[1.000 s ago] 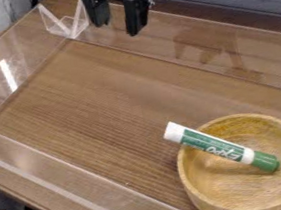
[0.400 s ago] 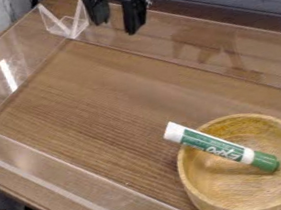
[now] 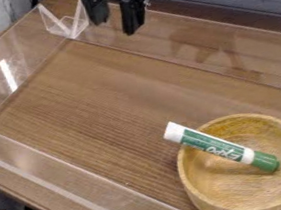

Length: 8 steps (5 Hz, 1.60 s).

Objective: Put the blue object in the brown bowl

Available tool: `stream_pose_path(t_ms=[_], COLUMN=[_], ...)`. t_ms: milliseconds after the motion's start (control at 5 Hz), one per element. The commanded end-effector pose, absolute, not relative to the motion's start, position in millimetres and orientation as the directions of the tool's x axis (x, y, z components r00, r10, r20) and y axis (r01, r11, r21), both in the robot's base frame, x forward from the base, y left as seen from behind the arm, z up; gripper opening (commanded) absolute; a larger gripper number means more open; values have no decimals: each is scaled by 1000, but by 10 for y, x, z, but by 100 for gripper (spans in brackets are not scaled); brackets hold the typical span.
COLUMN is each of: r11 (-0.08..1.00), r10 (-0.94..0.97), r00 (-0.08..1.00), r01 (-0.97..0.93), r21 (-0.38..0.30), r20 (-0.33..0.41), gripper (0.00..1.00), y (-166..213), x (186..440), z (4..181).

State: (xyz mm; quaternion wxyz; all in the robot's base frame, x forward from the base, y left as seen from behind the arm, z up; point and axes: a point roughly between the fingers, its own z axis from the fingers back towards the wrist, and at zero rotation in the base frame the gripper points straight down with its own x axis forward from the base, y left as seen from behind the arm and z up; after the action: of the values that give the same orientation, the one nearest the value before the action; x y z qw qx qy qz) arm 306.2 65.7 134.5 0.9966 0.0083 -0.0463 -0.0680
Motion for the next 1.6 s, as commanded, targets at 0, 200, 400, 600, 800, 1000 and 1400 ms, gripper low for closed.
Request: stream_pose_path(t_ms=[0,200,400,600,800,1000,1400], r11=[991,990,990,986,987,987,983], r10=[-132,-138,-143,-165,-161,-161,-181], r00=[983,983,984,982,984,985,983], r01=[128,135,141,165,161,161,182], r21=[39,31,24,16,9,3,-10], r20=[128,118,104,94,80,65,41], gripper=[100,100,100,100,100,100,100], y=[609,467,335,169,73,6,-174], x=[3048,3017,2992,2953,2920,2896,2837], z=[1476,1455,1433,1408,1368,1319,1234])
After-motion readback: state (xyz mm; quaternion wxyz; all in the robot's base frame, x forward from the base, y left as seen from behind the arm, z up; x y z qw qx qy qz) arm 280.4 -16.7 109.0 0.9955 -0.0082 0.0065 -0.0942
